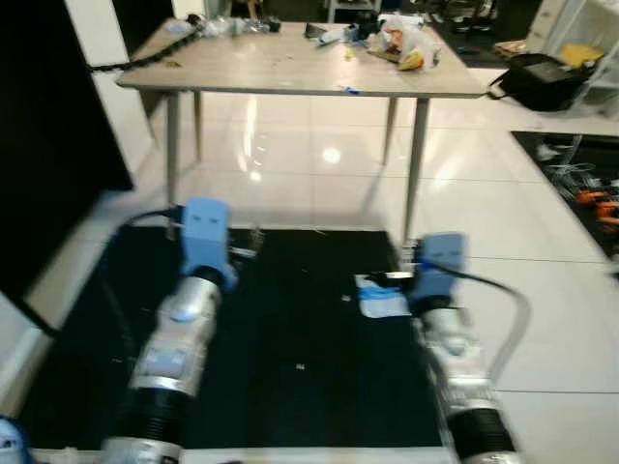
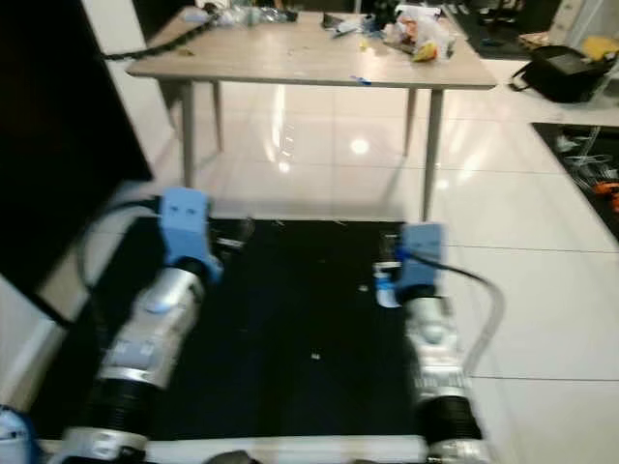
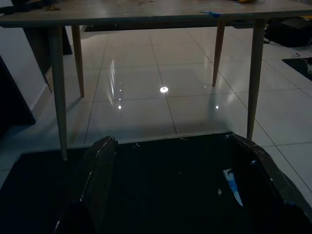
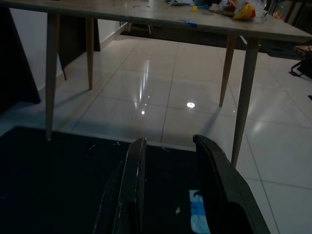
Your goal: Picking trash to rubbish bin
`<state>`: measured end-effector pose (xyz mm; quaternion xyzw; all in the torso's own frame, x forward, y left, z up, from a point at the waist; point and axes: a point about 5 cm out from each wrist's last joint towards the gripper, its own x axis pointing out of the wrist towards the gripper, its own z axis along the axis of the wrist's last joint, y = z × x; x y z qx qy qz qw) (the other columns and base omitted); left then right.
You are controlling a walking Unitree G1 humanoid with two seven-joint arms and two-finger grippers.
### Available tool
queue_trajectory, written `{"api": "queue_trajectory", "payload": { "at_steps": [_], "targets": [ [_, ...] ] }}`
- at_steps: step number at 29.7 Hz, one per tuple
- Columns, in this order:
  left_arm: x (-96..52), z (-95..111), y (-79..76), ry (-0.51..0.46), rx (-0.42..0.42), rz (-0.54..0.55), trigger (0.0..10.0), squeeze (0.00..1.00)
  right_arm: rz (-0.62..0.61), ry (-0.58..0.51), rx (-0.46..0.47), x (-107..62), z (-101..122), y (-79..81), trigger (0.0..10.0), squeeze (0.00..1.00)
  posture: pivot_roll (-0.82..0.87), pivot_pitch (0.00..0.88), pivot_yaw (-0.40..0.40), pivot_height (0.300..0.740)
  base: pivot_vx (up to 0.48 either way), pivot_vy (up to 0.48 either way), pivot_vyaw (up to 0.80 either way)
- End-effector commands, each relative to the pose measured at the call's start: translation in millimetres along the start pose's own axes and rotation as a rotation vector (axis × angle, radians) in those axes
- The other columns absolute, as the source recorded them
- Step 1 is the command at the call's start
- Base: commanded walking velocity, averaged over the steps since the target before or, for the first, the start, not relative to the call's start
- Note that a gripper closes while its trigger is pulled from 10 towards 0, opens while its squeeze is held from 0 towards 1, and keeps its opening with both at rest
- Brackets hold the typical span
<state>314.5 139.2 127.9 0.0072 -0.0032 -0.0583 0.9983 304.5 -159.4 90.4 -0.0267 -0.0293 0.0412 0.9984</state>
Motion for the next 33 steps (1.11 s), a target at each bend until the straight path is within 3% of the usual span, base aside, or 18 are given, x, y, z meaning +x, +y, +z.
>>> {"api": "queue_trajectory", "payload": {
  "at_steps": [1,12,18,33],
  "targets": [
    [0.4,-2.2,-2.3,0.014,0.002,-0.006,10.0,0.0,-0.02,0.007,-0.01,0.1,-0.9,-7.9,10.0,0.0,-0.07,0.0,-0.012,0.74,0.326,0.0,0.0],
    [2.0,-1.3,-4.2,0.011,0.001,-0.01,10.0,0.0,-0.029,0.015,-0.008,0.2,-1.6,-9.0,10.0,0.0,-0.07,0.0,-0.008,0.74,0.326,0.0,0.0],
    [2.7,-0.9,-4.1,0.01,0.002,-0.01,10.0,0.0,-0.029,0.017,-0.002,0.1,-1.9,-8.5,10.0,0.0,-0.07,0.0,-0.007,0.74,0.324,0.0,-0.73],
    [5.3,0.1,-5.0,0.008,0.007,-0.018,10.0,0.0,-0.041,0.005,-0.012,1.2,0.3,-10.3,10.0,0.0,-0.08,0.0,-0.002,0.74,0.327,0.0,0.0]
  ]
}}
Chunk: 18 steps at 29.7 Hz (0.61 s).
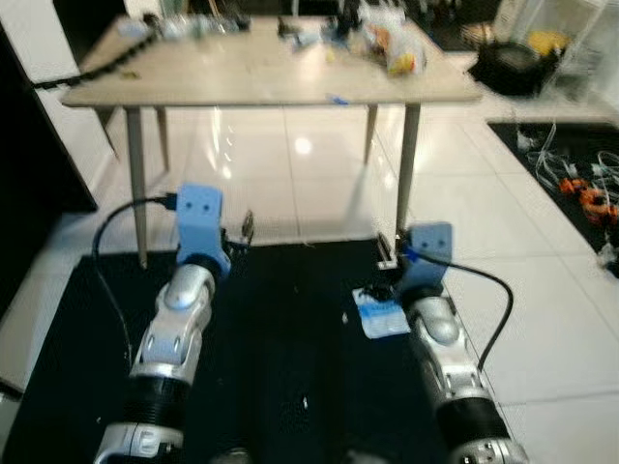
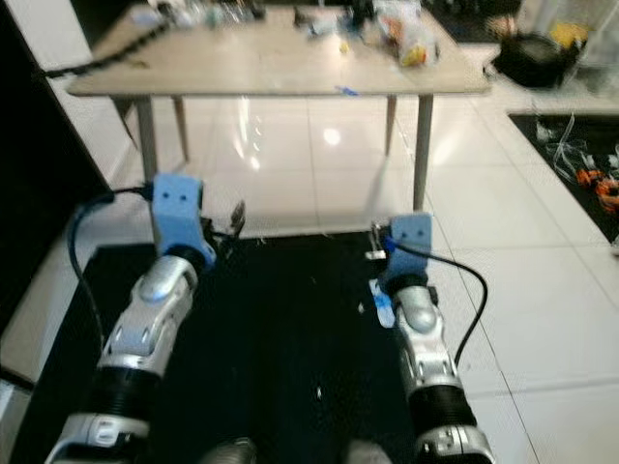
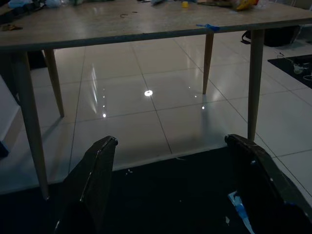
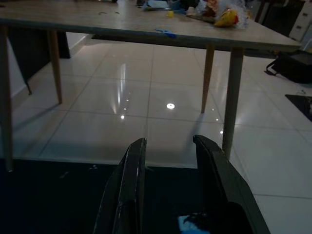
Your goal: Picking trash to rubbish bin
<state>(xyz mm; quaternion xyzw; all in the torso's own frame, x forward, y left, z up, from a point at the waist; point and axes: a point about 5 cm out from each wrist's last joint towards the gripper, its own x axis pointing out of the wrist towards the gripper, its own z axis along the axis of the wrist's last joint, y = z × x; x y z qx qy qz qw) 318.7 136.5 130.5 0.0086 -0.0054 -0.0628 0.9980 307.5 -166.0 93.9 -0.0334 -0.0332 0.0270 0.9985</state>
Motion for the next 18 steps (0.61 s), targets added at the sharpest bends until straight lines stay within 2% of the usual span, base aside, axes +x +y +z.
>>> {"api": "queue_trajectory", "payload": {
  "at_steps": [1,18],
  "targets": [
    [1.2,-2.4,-3.0,0.012,0.004,-0.01,10.0,0.0,-0.013,0.011,0.001,-1.4,-2.6,-3.5,10.0,0.0,-0.08,0.0,-0.001,0.74,0.326,0.0,0.0],
    [1.4,-2.6,-4.0,0.01,0.002,-0.013,10.0,0.0,-0.018,-0.008,0.003,0.0,0.9,-4.9,10.0,0.0,-0.08,0.0,-0.002,0.74,0.325,0.0,0.0]
  ]
}}
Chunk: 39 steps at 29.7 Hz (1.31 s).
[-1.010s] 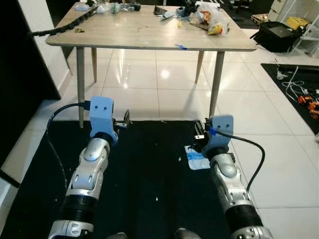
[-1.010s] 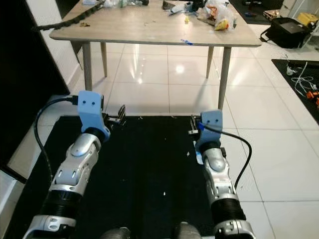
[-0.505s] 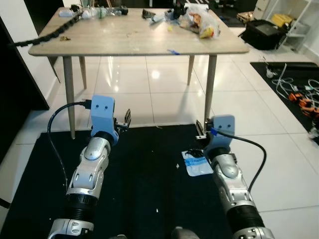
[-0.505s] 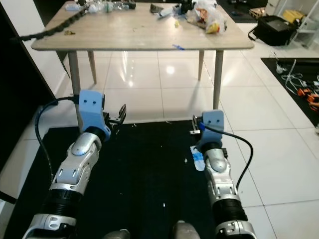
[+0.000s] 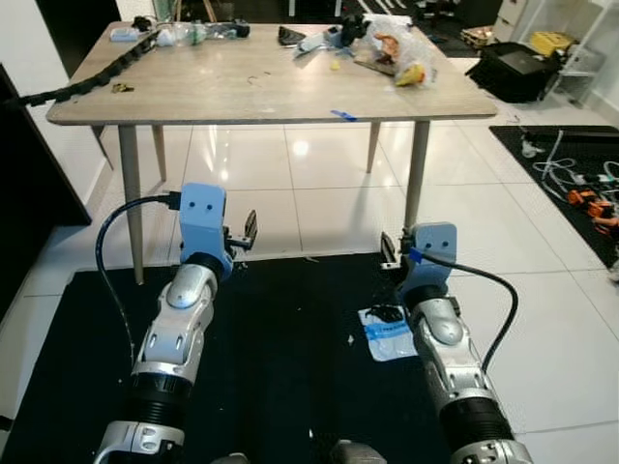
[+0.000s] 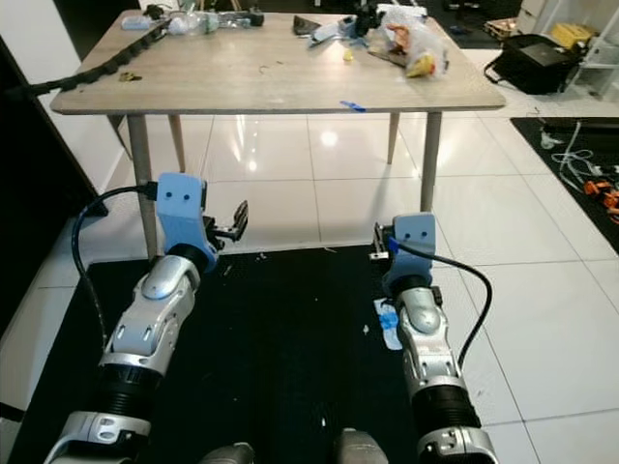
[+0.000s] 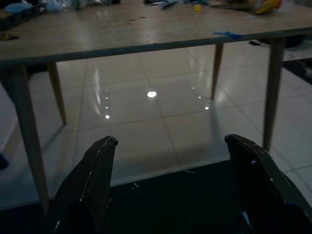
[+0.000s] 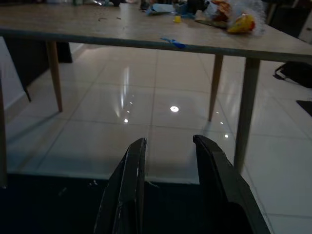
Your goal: Picking trash to rubbish bin
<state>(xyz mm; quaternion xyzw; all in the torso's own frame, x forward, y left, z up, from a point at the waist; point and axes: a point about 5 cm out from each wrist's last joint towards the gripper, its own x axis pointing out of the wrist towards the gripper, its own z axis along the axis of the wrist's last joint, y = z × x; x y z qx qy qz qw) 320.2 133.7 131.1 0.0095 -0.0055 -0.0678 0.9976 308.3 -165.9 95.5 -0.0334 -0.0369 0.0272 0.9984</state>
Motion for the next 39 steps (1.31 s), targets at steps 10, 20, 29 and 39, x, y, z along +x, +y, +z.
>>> {"api": "queue_trajectory", "payload": {
  "at_steps": [10,20,29,39],
  "targets": [
    [0.2,-3,-2.5,0.01,-0.001,-0.005,10.0,0.0,-0.024,-0.005,-0.002,0.0,0,-6.2,10.0,0.0,-0.09,0.0,-0.003,0.74,0.325,0.0,0.0],
    [0.8,-2,-3.3,0.007,0.0,-0.004,10.0,0.0,-0.061,-0.008,0.006,2.0,2,-12.2,10.0,0.0,-0.09,0.0,-0.004,0.74,0.326,0.0,0.0],
    [1.4,-2,-3.8,0.007,0.0,-0.005,10.0,0.0,-0.078,-0.002,0.003,2.4,2,-15.4,10.0,0.0,-0.09,0.0,-0.003,0.74,0.325,0.0,-0.41],
    [3.2,-1,-3.6,0.008,0.001,-0.006,10.0,0.0,-0.104,-0.021,-0.003,4.1,6,-19.5,10.0,0.0,-0.09,0.0,0.007,0.74,0.324,0.0,0.0]
  ]
}}
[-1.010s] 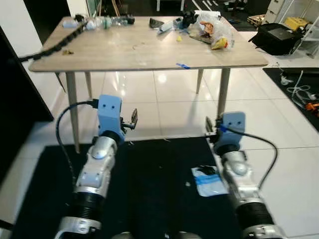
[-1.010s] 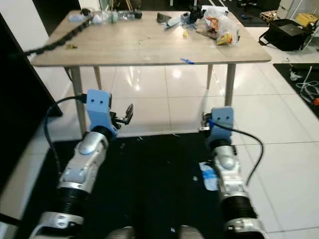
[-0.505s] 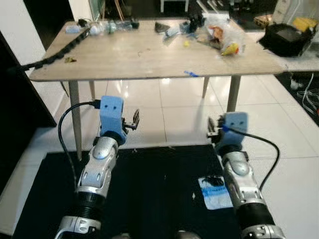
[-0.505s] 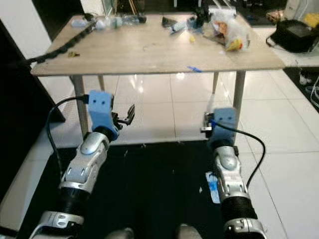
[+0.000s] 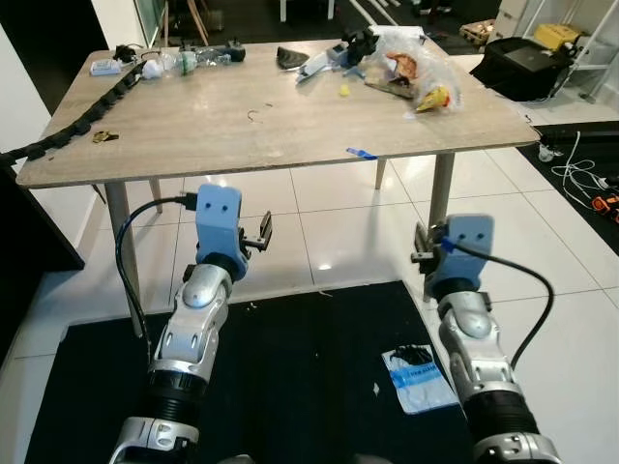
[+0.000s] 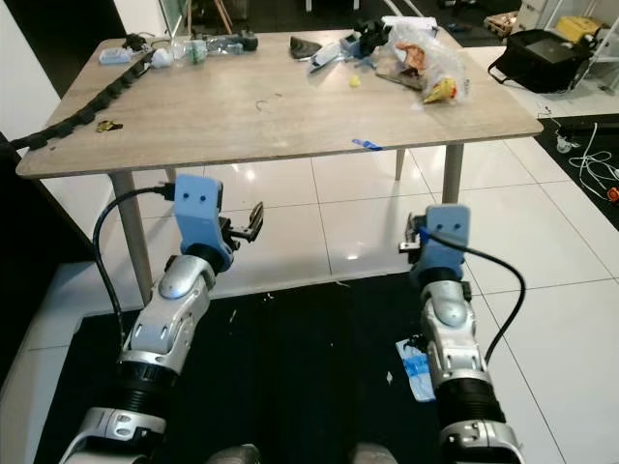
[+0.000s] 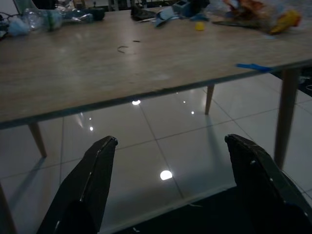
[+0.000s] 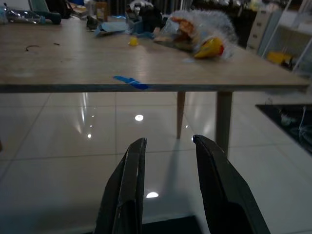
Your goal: Picking trash to rubbish bin
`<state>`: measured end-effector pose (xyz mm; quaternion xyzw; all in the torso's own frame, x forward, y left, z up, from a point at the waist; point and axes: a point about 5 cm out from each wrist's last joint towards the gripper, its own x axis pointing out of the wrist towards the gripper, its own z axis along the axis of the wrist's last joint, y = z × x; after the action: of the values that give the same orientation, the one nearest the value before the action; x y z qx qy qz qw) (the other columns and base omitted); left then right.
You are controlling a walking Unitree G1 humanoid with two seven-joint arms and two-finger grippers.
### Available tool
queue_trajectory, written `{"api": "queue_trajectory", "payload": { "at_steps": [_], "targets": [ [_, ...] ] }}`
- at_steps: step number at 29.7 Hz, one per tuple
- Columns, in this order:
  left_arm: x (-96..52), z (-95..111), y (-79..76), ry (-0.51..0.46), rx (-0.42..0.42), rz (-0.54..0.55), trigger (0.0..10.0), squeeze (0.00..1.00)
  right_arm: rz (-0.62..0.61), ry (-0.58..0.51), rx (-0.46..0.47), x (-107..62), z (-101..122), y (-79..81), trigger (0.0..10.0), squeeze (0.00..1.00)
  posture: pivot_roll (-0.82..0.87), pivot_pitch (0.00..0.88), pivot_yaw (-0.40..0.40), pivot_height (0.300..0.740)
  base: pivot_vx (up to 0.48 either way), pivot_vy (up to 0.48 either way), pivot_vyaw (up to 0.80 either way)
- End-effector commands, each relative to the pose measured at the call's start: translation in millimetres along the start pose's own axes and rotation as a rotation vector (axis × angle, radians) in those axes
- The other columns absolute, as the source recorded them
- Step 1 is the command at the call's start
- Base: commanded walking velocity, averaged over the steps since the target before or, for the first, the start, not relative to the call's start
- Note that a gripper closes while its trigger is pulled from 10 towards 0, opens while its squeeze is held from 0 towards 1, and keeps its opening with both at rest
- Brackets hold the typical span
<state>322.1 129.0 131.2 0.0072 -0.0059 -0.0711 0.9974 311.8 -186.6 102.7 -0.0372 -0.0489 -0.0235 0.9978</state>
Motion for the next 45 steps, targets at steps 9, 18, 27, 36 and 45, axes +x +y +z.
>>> {"api": "queue_trajectory", "payload": {
  "at_steps": [9,18,27,36,45],
  "targets": [
    [2.6,0.6,-0.2,0.004,0.004,-0.009,10.0,0.0,-0.013,0.009,0.013,0.3,-0.4,0.5,10.0,0.0,-0.09,0.0,0.01,0.74,0.324,0.0,-0.51],
    [3.2,1.5,-2.0,0.001,0.005,-0.014,10.0,0.0,-0.015,-0.003,0.012,0.2,1.1,1.0,10.0,0.0,-0.09,0.001,0.013,0.74,0.326,0.0,-0.32],
    [2.5,0.8,-2.7,0.003,0.009,-0.017,10.0,0.0,-0.016,-0.001,0.011,-0.5,0.5,0.8,10.0,0.0,-0.09,0.005,0.012,0.74,0.325,0.0,0.0],
    [1.4,1.2,-0.7,0.003,0.017,-0.016,10.0,0.0,-0.019,-0.003,0.012,-0.9,0.8,0.4,10.0,0.0,-0.09,0.01,0.012,0.74,0.327,0.0,0.0],
    [1.2,2.7,-0.1,-0.002,0.019,-0.016,10.0,0.0,-0.022,-0.007,0.018,0.0,3.0,-1.2,10.0,0.0,-0.09,0.009,0.01,0.74,0.327,0.0,-0.27]
  ]
}}
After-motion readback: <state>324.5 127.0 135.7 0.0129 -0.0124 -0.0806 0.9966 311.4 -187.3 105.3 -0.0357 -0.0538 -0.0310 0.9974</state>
